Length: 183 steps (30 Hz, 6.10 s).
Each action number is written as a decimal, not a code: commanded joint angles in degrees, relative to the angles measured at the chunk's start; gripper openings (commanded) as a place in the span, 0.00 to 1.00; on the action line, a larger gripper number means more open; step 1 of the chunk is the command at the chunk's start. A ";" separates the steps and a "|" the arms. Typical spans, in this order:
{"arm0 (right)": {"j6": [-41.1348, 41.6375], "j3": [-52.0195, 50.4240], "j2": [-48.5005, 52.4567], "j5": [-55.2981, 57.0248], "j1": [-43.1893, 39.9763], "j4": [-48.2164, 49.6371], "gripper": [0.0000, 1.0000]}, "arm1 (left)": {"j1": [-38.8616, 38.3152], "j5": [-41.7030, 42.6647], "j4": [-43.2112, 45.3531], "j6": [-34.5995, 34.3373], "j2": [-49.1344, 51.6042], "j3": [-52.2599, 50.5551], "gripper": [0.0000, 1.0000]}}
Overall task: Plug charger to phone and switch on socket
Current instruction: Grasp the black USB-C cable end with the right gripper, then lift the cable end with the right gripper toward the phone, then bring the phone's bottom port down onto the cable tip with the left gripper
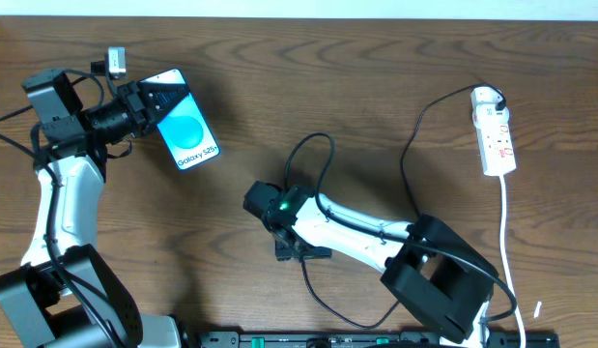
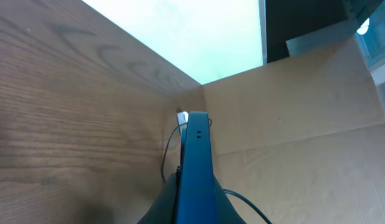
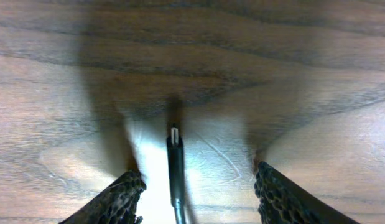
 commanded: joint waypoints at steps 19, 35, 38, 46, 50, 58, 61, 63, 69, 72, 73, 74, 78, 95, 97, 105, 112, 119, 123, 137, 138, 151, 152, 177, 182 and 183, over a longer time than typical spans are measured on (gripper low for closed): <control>-0.50 0.66 1.42 -0.85 0.50 -0.57 0.18 | 0.00 0.98 0.11 0.92 -1.38 0.31 0.07; -4.26 2.10 1.22 -2.69 -1.14 -0.74 0.01 | 0.00 0.98 0.11 0.90 -1.38 0.31 0.08; -6.25 3.06 0.96 -5.07 -2.67 -0.76 0.01 | 0.00 0.96 0.11 0.92 -1.38 0.31 0.08; -12.92 3.54 -1.62 -13.77 -9.33 1.60 0.01 | 0.00 0.98 0.11 0.92 -1.38 0.31 0.07; -15.02 3.54 -4.02 -14.32 -13.16 1.55 0.01 | 0.00 0.96 0.11 0.94 -1.38 0.31 0.08; -21.64 3.54 -11.30 -23.93 -20.11 7.45 0.01 | 0.00 0.98 0.11 0.94 -1.38 0.31 0.07; -23.96 3.54 -13.11 -30.23 -21.90 11.76 0.01 | 0.00 0.98 0.11 0.92 -1.38 0.31 0.07; -28.06 3.54 -13.42 -35.87 -22.75 14.84 0.01 | 0.00 0.98 0.11 0.92 -1.38 0.31 0.07; -35.34 3.54 -13.33 -48.83 -24.55 18.80 0.01 | 0.00 0.98 0.11 0.92 -1.38 0.31 0.07; -36.00 3.52 -13.33 -50.71 -25.00 18.82 0.01 | 0.00 0.98 0.11 0.92 -1.38 0.31 0.07; -37.00 3.52 -13.33 -51.60 -25.07 19.02 0.01 | 0.00 0.98 0.11 0.92 -1.38 0.31 0.07; -38.64 3.52 -13.33 -52.96 -25.07 19.17 0.01 | 0.00 0.98 0.11 0.92 -1.38 0.31 0.07; -42.27 3.52 -13.33 -55.19 -25.11 19.54 0.01 | 0.00 0.98 0.11 0.92 -1.38 0.31 0.08; -47.41 1.05 -13.27 -55.21 -27.87 22.03 0.01 | 0.00 0.98 0.11 0.92 -1.38 0.31 0.07; -47.84 0.20 -13.27 -55.19 -28.09 23.08 0.01 | 0.00 0.98 0.11 0.92 -1.38 0.31 0.08; -47.95 -5.95 -13.27 -61.02 -28.87 29.73 0.01 | 0.00 0.98 0.11 0.92 -1.38 0.31 0.07; -49.13 -10.32 -13.27 -64.08 -28.33 33.16 0.01 | 0.00 0.98 0.11 0.92 -1.38 0.31 0.07; -49.42 -17.22 -13.27 -76.19 -28.33 45.55 0.01 | -0.02 0.98 0.09 0.92 -1.38 0.31 0.07; -49.33 -18.12 -13.27 -82.27 -28.30 49.24 0.01 | -0.02 1.01 0.09 0.87 -1.38 0.31 0.07; -19.41 -18.12 -13.27 -79.30 -28.30 76.43 0.01 | -3.26 -0.44 16.46 -13.84 -1.38 0.33 0.08; -17.44 -18.12 -13.27 -78.90 -28.30 78.07 0.01 | -3.63 -1.18 18.60 -15.82 -1.38 0.33 0.07; -3.61 -18.12 -13.27 -75.08 -27.96 92.96 0.01 | -9.57 -10.51 37.22 -33.75 -1.38 0.33 0.08; -2.73 -18.12 -13.27 -74.90 -27.96 93.98 0.01 | -9.99 -10.62 39.45 -34.38 -1.38 0.33 0.08; 4.39 -18.12 -13.27 -75.28 -28.00 106.66 0.01 | -16.26 -4.70 44.17 -40.65 -1.38 0.33 0.07; 4.39 -18.12 -13.27 -75.34 -28.00 106.86 0.01 | -16.26 -4.11 44.15 -40.26 -1.38 0.33 0.08; 4.42 -18.12 -13.27 -75.36 -28.00 107.06 0.01 | -16.26 -4.15 44.15 -40.22 -1.38 0.33 0.07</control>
